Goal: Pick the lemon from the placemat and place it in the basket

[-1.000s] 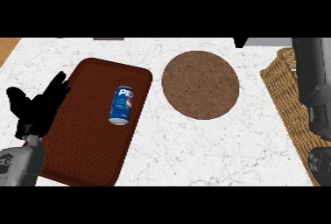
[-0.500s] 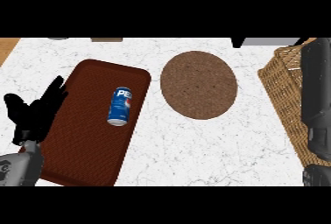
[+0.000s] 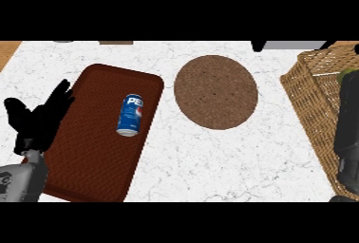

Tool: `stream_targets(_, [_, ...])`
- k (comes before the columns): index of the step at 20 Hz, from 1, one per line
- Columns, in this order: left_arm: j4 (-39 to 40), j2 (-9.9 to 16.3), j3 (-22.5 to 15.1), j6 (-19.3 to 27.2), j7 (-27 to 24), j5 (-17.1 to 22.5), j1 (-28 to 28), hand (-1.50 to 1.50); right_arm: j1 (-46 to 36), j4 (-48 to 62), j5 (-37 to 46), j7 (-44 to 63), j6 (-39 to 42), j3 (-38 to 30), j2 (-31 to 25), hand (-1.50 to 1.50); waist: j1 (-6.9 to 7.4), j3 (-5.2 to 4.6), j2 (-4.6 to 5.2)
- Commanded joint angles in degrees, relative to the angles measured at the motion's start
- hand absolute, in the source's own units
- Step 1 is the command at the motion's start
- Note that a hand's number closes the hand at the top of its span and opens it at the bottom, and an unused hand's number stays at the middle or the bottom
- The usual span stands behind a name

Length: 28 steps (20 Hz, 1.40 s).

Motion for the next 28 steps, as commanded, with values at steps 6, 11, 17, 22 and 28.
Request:
stream_targets(6, [-2.74,-1.30,-0.48,0.92,2.67,-0.38,0.18,0.00,2.12,-4.94,-4.63,1.82,-6.26,0.18,-1.05,-1.50,0.35,0.02,-0.03])
stream_targets(11, [-0.37,-0.51,0.11,1.23,1.12,-1.34,-0.36,0.00,4.15,-18.92,-2.54,3.51,-12.86,-3.04,2.39,-1.50,-0.88,0.01,-0.42])
stream_targets(17, [0.79,0.47,1.49,-0.21,1.09,0.06,-0.27,0.00,11.64,-42.13,-6.83,0.22,-7.97,-4.47,10.21,-1.50,-2.38,-0.04,-0.84])
stream_targets(22, [0.60,0.45,2.11,-0.54,-0.03,0.51,0.79,0.00,23.10,-60.87,-12.63,3.02,5.84,2.44,13.03,-1.50,-2.47,-0.09,-1.00])
stream_targets(28, [-1.54,0.04,2.07,-0.02,-0.01,0.31,2.86,0.00,41.62,-79.76,-22.53,7.14,14.40,8.75,13.14,-1.50,-2.11,-0.01,-0.95])
